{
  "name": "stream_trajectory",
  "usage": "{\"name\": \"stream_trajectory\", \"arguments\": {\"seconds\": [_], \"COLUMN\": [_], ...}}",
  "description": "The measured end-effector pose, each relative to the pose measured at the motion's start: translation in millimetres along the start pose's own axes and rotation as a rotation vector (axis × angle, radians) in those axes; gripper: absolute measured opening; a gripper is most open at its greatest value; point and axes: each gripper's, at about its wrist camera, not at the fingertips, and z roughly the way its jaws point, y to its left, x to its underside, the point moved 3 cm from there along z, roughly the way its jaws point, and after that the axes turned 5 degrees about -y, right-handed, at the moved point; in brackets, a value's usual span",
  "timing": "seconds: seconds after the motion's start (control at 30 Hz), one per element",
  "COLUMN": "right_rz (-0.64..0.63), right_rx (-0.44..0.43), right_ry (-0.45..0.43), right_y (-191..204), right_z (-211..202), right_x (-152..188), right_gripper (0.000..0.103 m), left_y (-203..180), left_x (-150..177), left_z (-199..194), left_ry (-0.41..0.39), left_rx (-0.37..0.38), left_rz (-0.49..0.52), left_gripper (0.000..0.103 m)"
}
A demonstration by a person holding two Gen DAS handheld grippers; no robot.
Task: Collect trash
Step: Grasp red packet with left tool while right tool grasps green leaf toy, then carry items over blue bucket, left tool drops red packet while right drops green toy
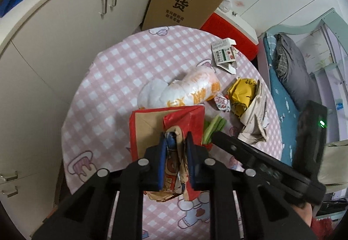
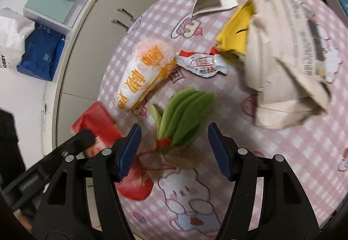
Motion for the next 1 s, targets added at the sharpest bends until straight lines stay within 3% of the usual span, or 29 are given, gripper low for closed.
{"name": "stream_trajectory", "arguments": {"seconds": [0.1,0.13,0.17,0.2,0.23,0.43,0.57,0.77,1.0], "right_rz": [0.009,0.004,-0.006,-0.014,-0.021,-0.101,-0.099,-0.042,0.049], "right_rx": [-0.009,-0.016,-0.027,-0.044,-0.06,-0.056,-0.048,0.007,0.087], "right_ry": [0.026,0.032,0.043,0.047,0.039,-0.075,-0.188,-0.368,-0.477], "right_y": [-1.5,-1.3,-1.1,-1.4,-1.8,-7.1,-23.8,-81.2,-171.8], "right_z": [13.0,15.1,17.0,16.6,13.5,-45.8,-104.2,-201.1,-279.8], "right_x": [-1.9,-2.3,-2.3,-2.5,-2.7,-9.5,-19.2,-35.6,-41.7], "right_gripper": [0.061,0.038,0.024,0.022,0.014,0.012,0.012,0.012,0.012], "left_y": [0.5,0.2,-1.8,-2.9,-4.1,-38.1,-85.9,-167.4,-277.1], "left_x": [0.5,0.9,1.1,1.0,1.3,-4.7,-12.4,-17.6,-5.4], "left_z": [-1.4,-1.9,-2.8,-3.7,-5.2,-17.5,-32.2,-40.1,-18.4], "left_ry": [0.002,0.001,-0.001,-0.002,-0.006,-0.044,-0.089,-0.133,-0.114], "left_rx": [-0.013,-0.021,-0.023,-0.02,-0.02,0.026,0.075,0.143,0.192], "left_rz": [0.012,0.019,0.025,0.026,0.03,0.073,0.146,0.244,0.343], "left_gripper": [0.016,0.016,0.016,0.016,0.016,0.016,0.016,0.016,0.016]}}
